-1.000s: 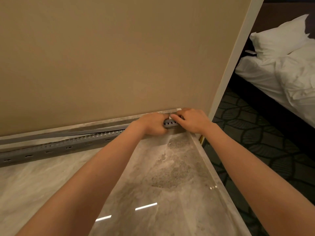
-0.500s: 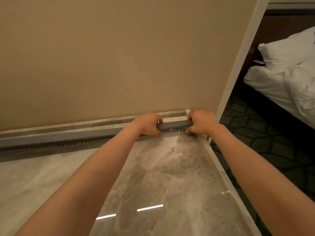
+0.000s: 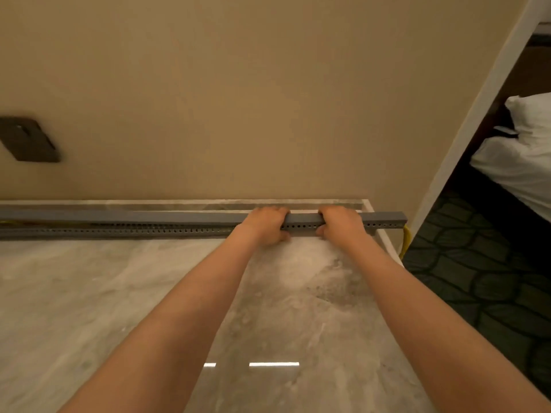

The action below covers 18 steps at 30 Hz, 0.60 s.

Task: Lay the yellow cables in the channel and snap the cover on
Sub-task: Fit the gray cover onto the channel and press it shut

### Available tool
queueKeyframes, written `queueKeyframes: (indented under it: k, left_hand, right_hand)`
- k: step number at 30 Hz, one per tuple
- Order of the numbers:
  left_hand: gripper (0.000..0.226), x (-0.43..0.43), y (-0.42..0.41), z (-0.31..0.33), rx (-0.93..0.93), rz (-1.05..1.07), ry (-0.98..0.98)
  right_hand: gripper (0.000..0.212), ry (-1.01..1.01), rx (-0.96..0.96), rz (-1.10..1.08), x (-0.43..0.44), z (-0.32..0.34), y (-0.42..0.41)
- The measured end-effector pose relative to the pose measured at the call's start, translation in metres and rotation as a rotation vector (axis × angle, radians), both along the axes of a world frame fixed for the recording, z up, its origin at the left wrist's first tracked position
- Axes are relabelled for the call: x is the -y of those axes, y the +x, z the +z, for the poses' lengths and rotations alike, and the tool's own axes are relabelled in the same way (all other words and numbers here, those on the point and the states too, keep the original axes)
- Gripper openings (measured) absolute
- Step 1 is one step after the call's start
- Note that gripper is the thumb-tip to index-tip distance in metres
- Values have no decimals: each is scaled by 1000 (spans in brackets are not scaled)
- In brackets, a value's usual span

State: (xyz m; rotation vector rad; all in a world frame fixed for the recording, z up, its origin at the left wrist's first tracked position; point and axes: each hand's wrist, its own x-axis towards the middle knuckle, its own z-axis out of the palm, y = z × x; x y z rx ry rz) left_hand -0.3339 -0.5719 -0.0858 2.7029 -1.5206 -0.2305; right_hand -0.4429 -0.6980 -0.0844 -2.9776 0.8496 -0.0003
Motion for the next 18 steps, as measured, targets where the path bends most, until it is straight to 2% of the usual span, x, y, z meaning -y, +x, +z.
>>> queueKeyframes:
  k: [4,7,10,18]
  left_hand:
    - [57,-52,32,6,84,153,49]
    - [62,-82,41,12,126,218,62]
    - [60,-109,51,22,107,270,-1]
    - [57,-205,98,46,46,443,-133]
  right_hand:
    - [29,-147,-189,-89,-15,12,16]
    - [37,-180,-240,-21,-43,17,36]
    - [49,-96,-91,119,-90,22,64]
    - [44,130,126,283,-192,36,137]
